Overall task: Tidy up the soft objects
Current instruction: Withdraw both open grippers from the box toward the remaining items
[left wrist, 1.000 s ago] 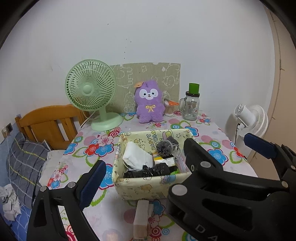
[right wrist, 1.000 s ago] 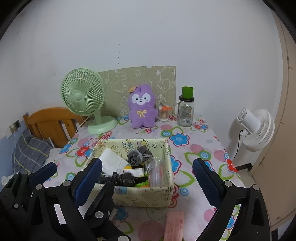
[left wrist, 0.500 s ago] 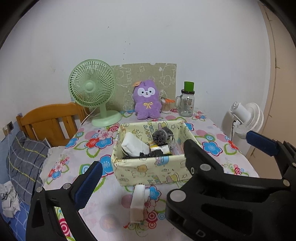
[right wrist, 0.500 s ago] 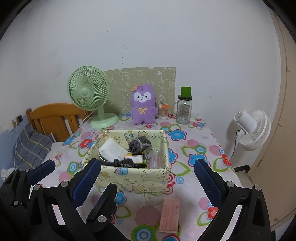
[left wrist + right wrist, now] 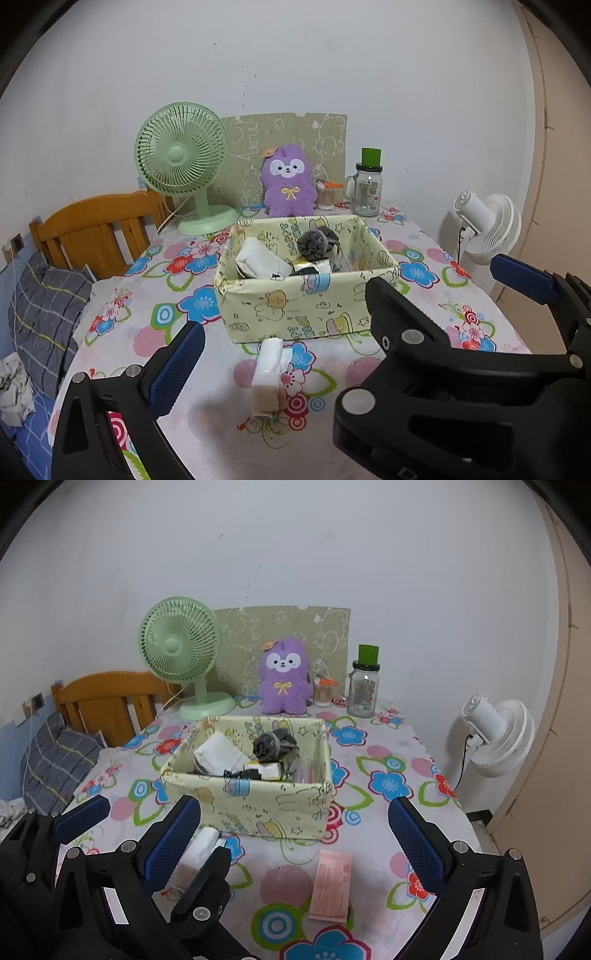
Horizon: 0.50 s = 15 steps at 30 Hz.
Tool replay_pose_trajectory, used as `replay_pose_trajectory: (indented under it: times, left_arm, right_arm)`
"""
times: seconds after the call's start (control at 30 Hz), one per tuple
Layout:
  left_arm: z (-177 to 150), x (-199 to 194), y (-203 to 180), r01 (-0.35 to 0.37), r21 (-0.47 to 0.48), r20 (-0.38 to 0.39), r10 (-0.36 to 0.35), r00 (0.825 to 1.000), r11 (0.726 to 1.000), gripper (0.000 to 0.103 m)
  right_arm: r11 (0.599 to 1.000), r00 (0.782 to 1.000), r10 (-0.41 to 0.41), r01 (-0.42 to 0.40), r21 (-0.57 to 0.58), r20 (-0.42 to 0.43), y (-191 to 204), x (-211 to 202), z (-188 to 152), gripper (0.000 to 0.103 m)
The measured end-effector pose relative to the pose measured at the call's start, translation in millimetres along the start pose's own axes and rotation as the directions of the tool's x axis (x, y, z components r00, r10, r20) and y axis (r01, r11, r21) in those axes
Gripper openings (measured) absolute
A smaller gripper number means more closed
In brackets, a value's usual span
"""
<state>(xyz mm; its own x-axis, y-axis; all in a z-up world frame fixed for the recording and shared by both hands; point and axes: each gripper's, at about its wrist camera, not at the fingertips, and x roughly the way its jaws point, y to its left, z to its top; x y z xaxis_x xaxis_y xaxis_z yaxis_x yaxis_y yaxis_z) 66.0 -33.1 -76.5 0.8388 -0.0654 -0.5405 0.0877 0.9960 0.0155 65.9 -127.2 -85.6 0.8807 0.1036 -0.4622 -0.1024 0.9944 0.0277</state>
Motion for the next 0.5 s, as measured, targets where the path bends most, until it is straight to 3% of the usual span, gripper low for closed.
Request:
replay_pose_trajectory:
  times: [0.17,0.5]
  left_arm:
    - [-8.3,5.6,-2.4,-0.010,0.010,-0.009,0.010,1.000,1.000,0.103]
    - [-25.7,29.1,-5.6,0.014,0.012,-0.069,-0.013,0.998,1.000,0.102]
  right_arm:
    - [1.000,1.000,-0.009,0.009,-0.008,0.006,-0.1,2.8,-10.2,0.103]
    - [1.000,0.998,-0.005,0.006,0.017,-0.063,-7.6,26.2,-32.5,0.103]
